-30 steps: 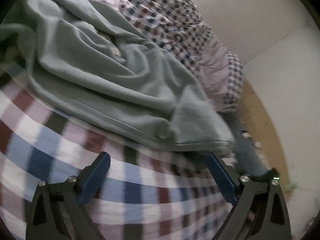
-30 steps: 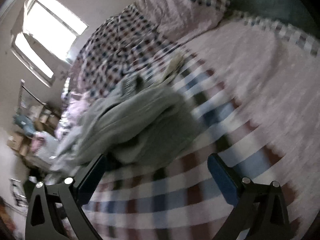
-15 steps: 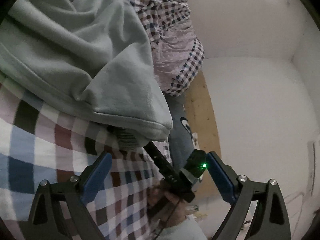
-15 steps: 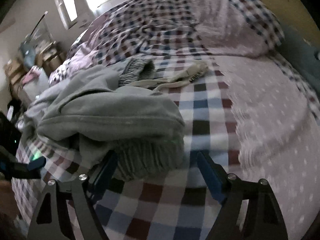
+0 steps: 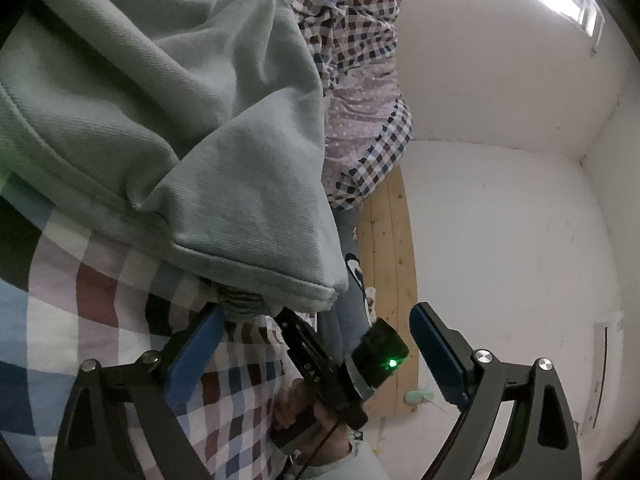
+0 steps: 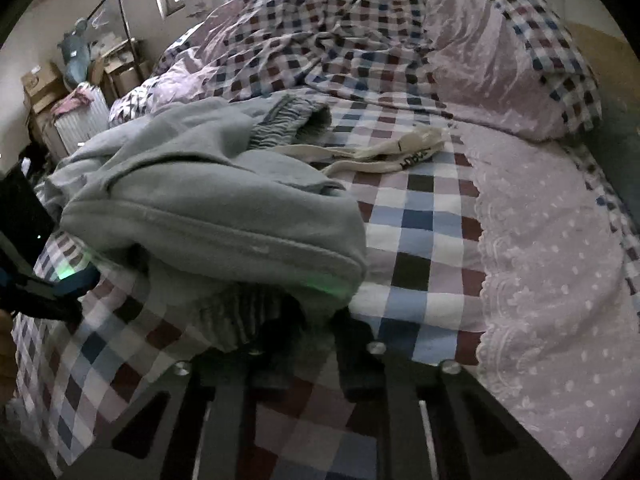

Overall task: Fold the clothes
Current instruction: 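Grasp the elastic cuff of the grey sweatpants with the right gripper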

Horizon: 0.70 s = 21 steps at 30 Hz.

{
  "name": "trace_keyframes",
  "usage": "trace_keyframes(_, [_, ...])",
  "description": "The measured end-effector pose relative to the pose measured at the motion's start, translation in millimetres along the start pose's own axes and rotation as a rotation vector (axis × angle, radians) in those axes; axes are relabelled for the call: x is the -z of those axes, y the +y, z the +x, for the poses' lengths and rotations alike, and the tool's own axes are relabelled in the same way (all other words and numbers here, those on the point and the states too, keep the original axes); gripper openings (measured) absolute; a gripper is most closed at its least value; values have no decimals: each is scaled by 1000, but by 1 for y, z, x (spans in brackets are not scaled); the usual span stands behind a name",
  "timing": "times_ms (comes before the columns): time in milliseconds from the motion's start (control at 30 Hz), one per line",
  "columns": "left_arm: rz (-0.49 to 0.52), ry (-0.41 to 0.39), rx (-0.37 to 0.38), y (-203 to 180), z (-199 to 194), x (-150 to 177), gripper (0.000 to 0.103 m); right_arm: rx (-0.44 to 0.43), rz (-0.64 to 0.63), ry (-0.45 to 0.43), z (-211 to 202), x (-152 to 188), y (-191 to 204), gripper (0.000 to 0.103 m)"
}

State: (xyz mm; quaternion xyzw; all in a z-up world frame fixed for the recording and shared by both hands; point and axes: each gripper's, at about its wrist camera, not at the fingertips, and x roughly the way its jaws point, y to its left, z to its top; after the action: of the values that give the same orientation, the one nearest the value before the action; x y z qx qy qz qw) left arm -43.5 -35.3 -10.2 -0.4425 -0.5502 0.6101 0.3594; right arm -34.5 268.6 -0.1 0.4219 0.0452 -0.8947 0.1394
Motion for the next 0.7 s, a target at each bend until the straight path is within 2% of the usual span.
trace_keyframes(200, [-4, 8, 0, 5, -6, 0, 90, 270, -179, -93, -41, -22, 3, 11])
trace_keyframes(300, [-6, 13, 9, 6, -12, 1, 90, 502, -398, -184, -60, -36, 20, 10])
trace_keyframes(367, [-6, 16, 13, 6, -16, 2, 90, 702, -587, -278, -68, -36, 37, 10])
trace_keyframes(433, [-2, 22, 8, 7, -20, 1, 90, 796, -688, -346, -72, -33, 42, 11])
trace_keyframes(500, [-1, 26, -19, 10, -25, -1, 90, 773, -687, -312, -67, -25, 35, 11])
trace_keyframes(600, [-3, 25, -60, 12, -33, -3, 90, 632, -570, -120, -44, 1, 13, 12])
trace_keyframes(700, [8, 35, -79, 11, -42, -5, 90, 548, -435, 29, -35, 25, 4, 13])
